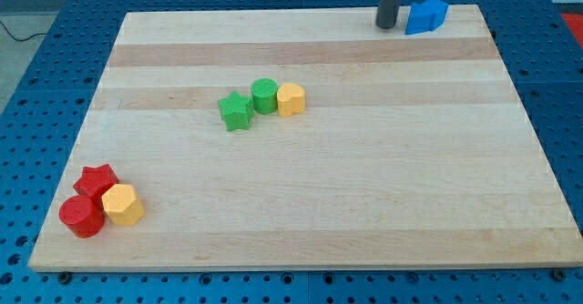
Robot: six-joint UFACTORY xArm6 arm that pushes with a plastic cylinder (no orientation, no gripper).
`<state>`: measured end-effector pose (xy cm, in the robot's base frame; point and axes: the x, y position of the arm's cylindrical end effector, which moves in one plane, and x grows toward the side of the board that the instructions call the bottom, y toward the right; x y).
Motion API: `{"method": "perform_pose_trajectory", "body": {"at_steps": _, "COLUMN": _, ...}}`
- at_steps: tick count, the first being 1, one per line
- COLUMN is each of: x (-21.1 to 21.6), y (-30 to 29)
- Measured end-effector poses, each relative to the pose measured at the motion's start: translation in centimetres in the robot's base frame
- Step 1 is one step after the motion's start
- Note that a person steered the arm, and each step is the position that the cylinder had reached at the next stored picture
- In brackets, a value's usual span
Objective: Move yellow heart into blue cube
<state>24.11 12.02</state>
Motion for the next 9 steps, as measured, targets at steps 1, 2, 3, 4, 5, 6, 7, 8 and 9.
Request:
{"method": "perform_pose_trajectory", "body": {"at_steps": 1, "x": 6.2, "y": -1.0}}
{"method": "perform_pose_trajectory", "body": {"at_steps": 2, "x": 13.7, "y": -0.8}}
{"method": "perform_pose_trajectory", "body": {"at_steps": 3, "x": 19.9, "y": -3.9}}
{"method": "perform_pose_trajectory", "body": {"at_steps": 4, "x": 23.2, "y": -10.8}}
{"method": "perform_pose_trajectory", "body": {"at_steps": 5, "x": 22.7, "y": -18.6}}
{"method": "perform_pose_trajectory", "body": {"at_steps": 6, "x": 19.9, "y": -20.7}}
{"method": "perform_pose_trajectory", "body": {"at_steps": 7, "x": 16.2, "y": -18.5}}
{"method": "perform_pose_trajectory", "body": {"at_steps": 8, "x": 13.0, "y": -13.8}}
{"method": "perform_pose_trajectory", "body": {"at_steps": 9, "x": 12.6, "y": -11.5}}
